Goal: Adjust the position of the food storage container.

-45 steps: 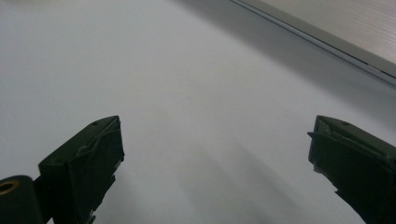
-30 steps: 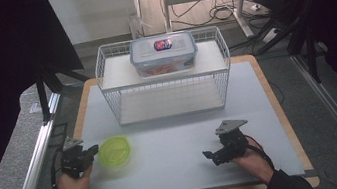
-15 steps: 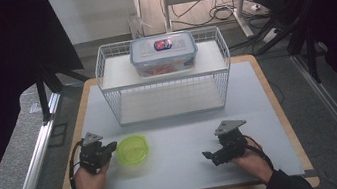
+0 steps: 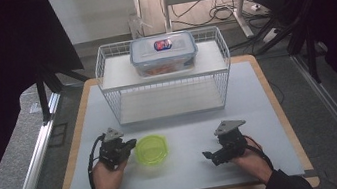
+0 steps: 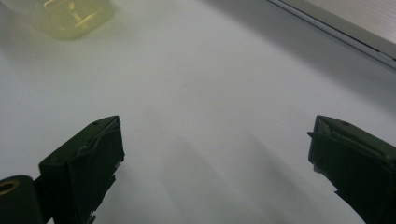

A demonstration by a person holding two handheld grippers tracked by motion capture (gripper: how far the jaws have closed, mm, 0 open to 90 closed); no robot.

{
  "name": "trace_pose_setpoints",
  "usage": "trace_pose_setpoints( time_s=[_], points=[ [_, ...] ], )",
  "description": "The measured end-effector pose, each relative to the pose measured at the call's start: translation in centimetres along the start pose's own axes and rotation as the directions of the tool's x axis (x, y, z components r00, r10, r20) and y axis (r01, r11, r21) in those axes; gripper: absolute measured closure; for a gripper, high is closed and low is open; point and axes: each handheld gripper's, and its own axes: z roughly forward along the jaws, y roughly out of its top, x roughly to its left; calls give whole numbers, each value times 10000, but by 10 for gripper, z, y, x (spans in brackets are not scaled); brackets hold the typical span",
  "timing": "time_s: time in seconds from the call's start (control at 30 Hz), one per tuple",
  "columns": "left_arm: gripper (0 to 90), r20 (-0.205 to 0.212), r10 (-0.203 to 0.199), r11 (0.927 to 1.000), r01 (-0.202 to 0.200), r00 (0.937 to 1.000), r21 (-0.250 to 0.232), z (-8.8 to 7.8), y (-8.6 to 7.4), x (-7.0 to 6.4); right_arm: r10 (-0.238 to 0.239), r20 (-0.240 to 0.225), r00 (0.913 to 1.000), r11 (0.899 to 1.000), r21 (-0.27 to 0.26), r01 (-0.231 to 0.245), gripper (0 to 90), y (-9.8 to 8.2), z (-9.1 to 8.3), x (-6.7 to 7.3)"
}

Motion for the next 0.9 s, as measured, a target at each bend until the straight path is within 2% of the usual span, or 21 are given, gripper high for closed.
trace_pose_setpoints(
  time_s=[0.1, 0.2, 0.33, 0.37, 0.43, 0.53, 0.63, 0.8, 0.9],
  points=[
    [898, 131, 221, 9997, -222, 9997, 33, 3, 3, -6, -22, 20, 10000, 10000, 3, 22, 32, 0, 0, 0],
    [895, 105, 441, 9990, -441, 9990, -30, 3, 3, -5, -11, 15, 10000, 10000, -5, 11, 32, 0, 0, 0],
    [893, -23, 425, 9991, -425, 9991, 53, 2, -1, 2, -76, 64, 10000, 10000, -24, 76, 32, 0, -1, -1],
    [896, 92, 376, 9991, -378, 9992, 184, 1, -5, 6, -87, 73, 9999, 10000, -29, 87, 32, 0, -1, -1],
    [897, 299, 374, 9987, -383, 9989, 323, 0, -10, 6, -93, 80, 9999, 9999, -40, 93, 32, 0, -2, -1],
    [897, 627, 500, 9965, -541, 9968, 641, 1, -18, -1, -88, 95, 9999, 9999, -64, 88, 32, 0, -2, -1],
    [896, 766, 772, 9920, -843, 9941, 943, 2, -23, -9, -89, 112, 9999, 9999, -70, 90, 32, 0, -2, -1],
    [896, 971, 931, 9902, -1023, 9909, 947, 3, -24, -19, -119, 146, 9998, 9999, -59, 120, 32, 0, -3, -1],
    [896, 1090, 1153, 9855, -1275, 9873, 1124, 6, -25, -25, -142, 149, 9998, 9999, -48, 143, 32, 0, -2, -1]
  ],
)
